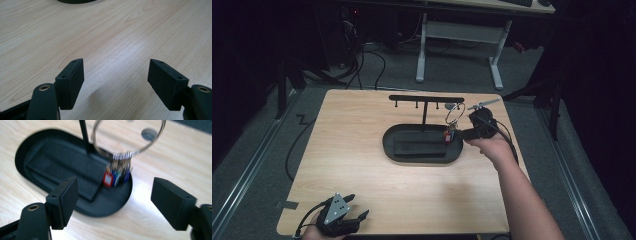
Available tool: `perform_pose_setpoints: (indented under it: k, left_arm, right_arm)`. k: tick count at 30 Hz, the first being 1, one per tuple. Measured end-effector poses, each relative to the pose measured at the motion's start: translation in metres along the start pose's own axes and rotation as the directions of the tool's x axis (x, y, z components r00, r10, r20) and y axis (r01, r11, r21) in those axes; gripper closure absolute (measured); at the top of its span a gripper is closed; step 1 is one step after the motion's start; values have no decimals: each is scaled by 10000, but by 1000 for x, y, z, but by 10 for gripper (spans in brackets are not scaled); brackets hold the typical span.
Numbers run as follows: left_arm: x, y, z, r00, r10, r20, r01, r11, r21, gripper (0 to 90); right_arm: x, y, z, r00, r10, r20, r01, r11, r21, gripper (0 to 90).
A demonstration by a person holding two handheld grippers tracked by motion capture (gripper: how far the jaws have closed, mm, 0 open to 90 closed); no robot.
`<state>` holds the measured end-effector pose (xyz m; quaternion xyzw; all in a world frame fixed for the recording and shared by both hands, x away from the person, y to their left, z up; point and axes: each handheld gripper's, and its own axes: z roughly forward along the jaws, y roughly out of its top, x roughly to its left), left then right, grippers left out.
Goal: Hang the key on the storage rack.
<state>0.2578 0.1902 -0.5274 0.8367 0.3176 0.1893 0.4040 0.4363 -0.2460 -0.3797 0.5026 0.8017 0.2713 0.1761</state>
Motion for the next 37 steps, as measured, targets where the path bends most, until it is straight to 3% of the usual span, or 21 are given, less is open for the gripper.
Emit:
perform_pose_setpoints:
  k: [4, 6, 8, 9, 11, 15, 16, 18, 19, 20, 21, 22, 23, 28, 31, 37]
  left_arm:
    - [1, 1, 2, 10000, -65, 6, 65, 10000, -24, 299]
    - [1, 0, 3, 10000, -63, -3, 63, 9999, 82, 299]
    - [1, 1, 5, 10000, -62, -22, 62, 10000, 76, 299]
    - [0, 1, 6, 10000, -46, -4, 46, 10000, 33, 299]
    - [0, 2, 6, 10000, -12, 0, 12, 10000, 52, 299]
    - [-2, 3, 8, 9998, 171, 30, -171, 9998, -106, 299]
    - [-3, 4, 8, 9999, 143, 66, -142, 9997, -174, 300]
    - [-2, 4, 10, 9999, 21, 121, -20, 9999, -107, 299]
    - [-3, 3, 12, 9999, -33, 128, 35, 9999, -101, 298]
    - [-3, 3, 13, 9999, -46, 143, 47, 10000, -43, 298]
    - [-3, 3, 14, 9999, -13, 171, 12, 10000, 38, 298]
    - [-3, 4, 16, 9999, -54, 158, 53, 10000, 41, 298]
    - [-3, 4, 16, 9999, -54, 158, 53, 10000, 41, 297]
    - [-1, 5, 20, 9997, -212, 130, 211, 9997, 88, 297]
    - [-1, 6, 20, 9994, -262, 222, 261, 9997, 25, 303]
    - [4, 8, 14, 9975, -669, 244, 669, 9978, -18, 310]
  right_arm:
    - [-3, -35, 7, 9998, 165, -64, -165, 9999, -36, 158]
    - [-3, -65, 12, 9991, 379, -164, -383, 9990, -213, 155]
    - [-4, -75, 13, 9990, 387, -202, -393, 9988, -301, 155]
    - [-5, -96, 15, 9967, 583, -571, -612, 9968, -511, 155]
    - [-6, -106, 15, 9948, 779, -659, -819, 9948, -605, 155]
    - [-6, -151, 13, 9851, 1417, -972, -1564, 9738, -1653, 149]
    - [-5, -164, 11, 9837, 1561, -895, -1717, 9631, -2073, 149]
    - [-3, -198, 8, 9746, 2045, -917, -2229, 9273, -3008, 167]
    - [-1, -209, 6, 9767, 2070, -560, -2142, 9278, -3056, 164]
    - [-1, -211, 3, 9818, 1785, -652, -1897, 9416, -2781, 141]
    - [-1, -215, -2, 9867, 1596, -313, -1617, 9430, -2909, 157]
    - [-2, -225, -5, 9825, 1861, -117, -1803, 9321, -3142, 159]
    - [-2, -227, -5, 9795, 1981, -375, -1998, 9288, -3122, 154]
    - [-3, -223, -1, 9813, 1893, -362, -1909, 9286, -3183, 153]
    - [-2, -224, 1, 9701, 2250, -908, -2423, 9178, -3144, 153]
    - [0, -226, 0, 9705, 2311, -687, -2409, 9177, -3158, 154]
